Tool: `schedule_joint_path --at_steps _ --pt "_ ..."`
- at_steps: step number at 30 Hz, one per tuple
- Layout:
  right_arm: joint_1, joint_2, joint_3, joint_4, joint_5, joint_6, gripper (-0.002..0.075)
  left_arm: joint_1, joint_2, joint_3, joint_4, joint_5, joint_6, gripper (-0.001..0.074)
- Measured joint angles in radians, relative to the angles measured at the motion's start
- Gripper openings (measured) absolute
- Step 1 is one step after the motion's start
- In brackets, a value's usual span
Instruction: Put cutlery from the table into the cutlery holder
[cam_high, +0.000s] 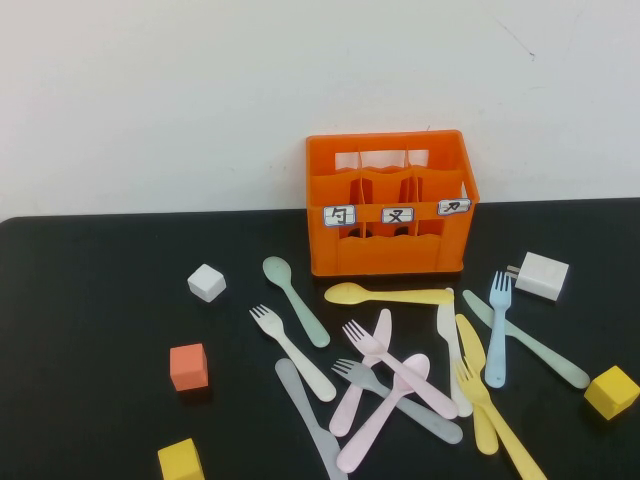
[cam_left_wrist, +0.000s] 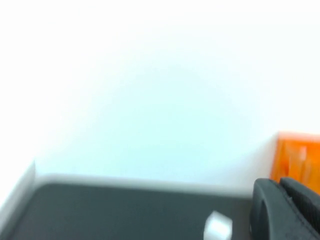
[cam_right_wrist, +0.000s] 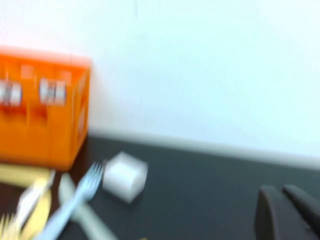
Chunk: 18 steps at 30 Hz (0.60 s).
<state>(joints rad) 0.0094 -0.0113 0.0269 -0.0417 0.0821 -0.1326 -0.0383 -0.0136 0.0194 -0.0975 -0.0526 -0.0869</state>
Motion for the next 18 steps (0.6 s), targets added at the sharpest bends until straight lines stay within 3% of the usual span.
schedule_joint_path --at_steps 9,18 --pt "0.000 0.000 0.000 -0.003 -0.261 -0.037 -0.0002 0.000 0.000 0.000 0.000 -0.282 -0.009 -0.0002" --pt "0.000 0.000 0.000 -0.003 -0.368 -0.035 -0.0002 0.000 0.000 0.000 -0.056 -0.318 -0.070 -0.0002"
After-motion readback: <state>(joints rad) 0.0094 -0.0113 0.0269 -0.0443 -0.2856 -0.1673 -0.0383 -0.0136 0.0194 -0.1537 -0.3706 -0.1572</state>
